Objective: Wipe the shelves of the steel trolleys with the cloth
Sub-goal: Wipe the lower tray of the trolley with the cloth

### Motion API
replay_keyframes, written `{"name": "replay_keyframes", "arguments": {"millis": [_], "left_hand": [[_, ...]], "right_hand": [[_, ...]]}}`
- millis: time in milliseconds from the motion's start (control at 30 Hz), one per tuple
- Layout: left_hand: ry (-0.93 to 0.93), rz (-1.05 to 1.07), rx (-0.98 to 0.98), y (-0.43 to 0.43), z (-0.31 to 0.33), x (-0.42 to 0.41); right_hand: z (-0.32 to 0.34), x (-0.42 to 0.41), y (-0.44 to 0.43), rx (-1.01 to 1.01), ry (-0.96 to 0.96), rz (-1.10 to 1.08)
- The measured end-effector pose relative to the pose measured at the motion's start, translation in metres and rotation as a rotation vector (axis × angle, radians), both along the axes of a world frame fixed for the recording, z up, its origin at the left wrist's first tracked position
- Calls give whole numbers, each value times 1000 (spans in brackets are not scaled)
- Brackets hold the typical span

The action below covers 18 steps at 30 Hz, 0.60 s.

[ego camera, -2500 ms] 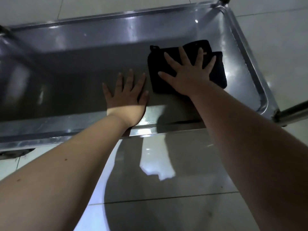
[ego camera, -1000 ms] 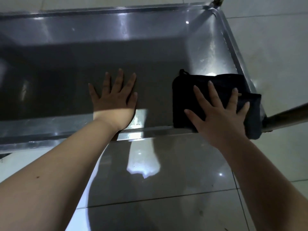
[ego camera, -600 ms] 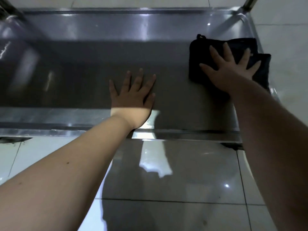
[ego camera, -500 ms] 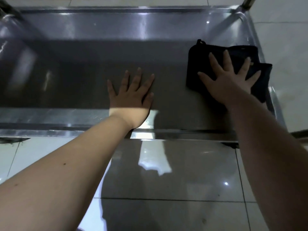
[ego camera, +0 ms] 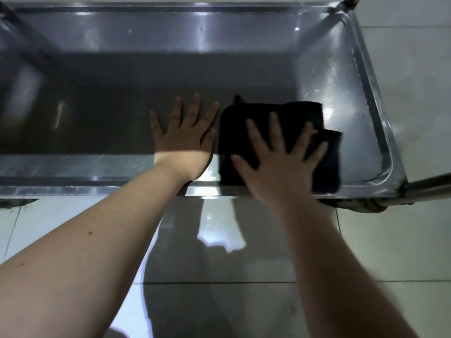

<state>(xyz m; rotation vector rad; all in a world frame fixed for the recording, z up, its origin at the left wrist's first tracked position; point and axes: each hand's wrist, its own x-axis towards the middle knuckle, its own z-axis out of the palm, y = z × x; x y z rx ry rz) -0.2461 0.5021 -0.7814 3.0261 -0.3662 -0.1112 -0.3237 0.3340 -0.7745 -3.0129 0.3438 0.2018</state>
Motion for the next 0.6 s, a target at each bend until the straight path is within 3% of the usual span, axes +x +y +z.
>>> {"name": "replay_keyframes", "arguments": {"millis": [100,233,400,500,600], "left_hand": [[-9,8,-7,1,1,-1],[-28,6,-26,3,2,-1],[-28,-11,-12,1,3,-1],[51,-14,-13,2,6,0],[84,-58,20,5,10,-1]], "right_hand": [[-2,3,23,35,-8,84],[-1,-4,-33,11,-46,129],[7,-23,-118,-22,83,-70],[5,-24,-98,-46,87,-120],[4,-19,-33,-18,20,-31]]}}
